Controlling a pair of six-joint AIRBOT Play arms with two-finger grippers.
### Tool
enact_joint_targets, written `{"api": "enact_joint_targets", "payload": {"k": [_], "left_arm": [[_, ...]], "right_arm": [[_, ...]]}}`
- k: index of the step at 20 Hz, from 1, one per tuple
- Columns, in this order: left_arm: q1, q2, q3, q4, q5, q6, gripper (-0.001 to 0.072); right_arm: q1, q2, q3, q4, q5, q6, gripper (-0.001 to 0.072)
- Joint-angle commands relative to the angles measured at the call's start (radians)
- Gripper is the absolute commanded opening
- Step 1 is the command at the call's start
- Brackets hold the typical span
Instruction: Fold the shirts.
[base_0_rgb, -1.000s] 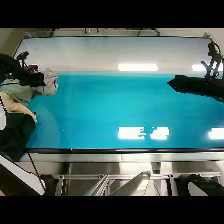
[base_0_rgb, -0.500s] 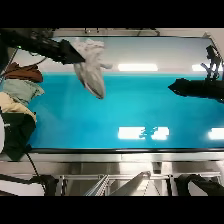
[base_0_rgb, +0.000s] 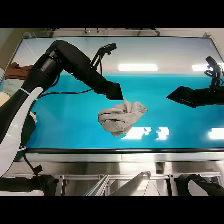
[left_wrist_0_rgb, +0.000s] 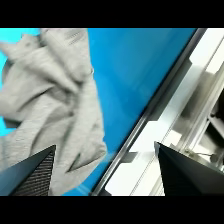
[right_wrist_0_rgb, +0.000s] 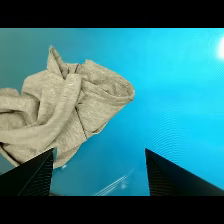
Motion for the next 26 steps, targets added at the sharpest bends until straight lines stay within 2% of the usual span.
{"api": "enact_joint_targets", "payload": {"k": [1, 4, 5, 6, 9, 11, 15, 18, 19, 20, 21, 22, 26], "left_arm": [[0.019, 0.002, 0.006, 0.071, 0.103, -0.018, 0.0711], [0.091, 0.016, -0.087, 0.072, 0.195, -0.055, 0.071], [0.109, 0.034, -0.16, 0.072, 0.182, -0.055, 0.071], [0.132, 0.056, -0.25, 0.072, 0.146, -0.054, 0.0711], [0.198, 0.107, -0.494, 0.056, -0.024, -0.053, 0.071], [0.234, 0.104, -0.602, -0.018, -0.126, -0.034, 0.071], [0.269, 0.035, -0.667, -0.247, -0.239, 0.085, 0.0709], [0.248, -0.035, -0.617, -0.274, -0.257, 0.093, 0.0691], [0.231, -0.065, -0.586, -0.275, -0.257, 0.093, 0.0658], [0.213, -0.091, -0.555, -0.279, -0.257, 0.092, 0.0525], [0.193, -0.116, -0.516, -0.28, -0.256, 0.092, 0.0236], [0.175, -0.135, -0.474, -0.28, -0.241, 0.093, 0.0007], [0.166, -0.088, -0.287, -0.279, -0.059, 0.093, 0.0014]], "right_arm": [[-0.003, -0.029, 0.0, 0.01, 0.051, 0.0, 0.0614], [0.024, -0.1, -0.027, 0.011, 0.043, -0.001, 0.0604], [0.044, -0.134, -0.046, 0.011, 0.028, -0.009, 0.0542], [0.066, -0.169, -0.063, 0.012, 0.003, -0.024, 0.0472], [0.145, -0.305, -0.079, 0.04, -0.063, -0.055, 0.0461], [0.185, -0.395, -0.079, 0.154, -0.069, -0.123, 0.046], [0.234, -0.526, -0.079, 0.39, -0.108, -0.241, 0.046], [0.235, -0.57, -0.079, 0.565, -0.114, -0.333, 0.0457], [0.235, -0.575, -0.078, 0.6, -0.113, -0.349, 0.0414], [0.235, -0.575, -0.078, 0.625, -0.109, -0.376, 0.0173], [0.234, -0.575, -0.075, 0.653, -0.09, -0.404, 0.0038], [0.23, -0.573, -0.072, 0.683, -0.053, -0.422, 0.0017], [0.174, -0.477, -0.057, 0.825, 0.131, -0.521, 0.0016]]}}
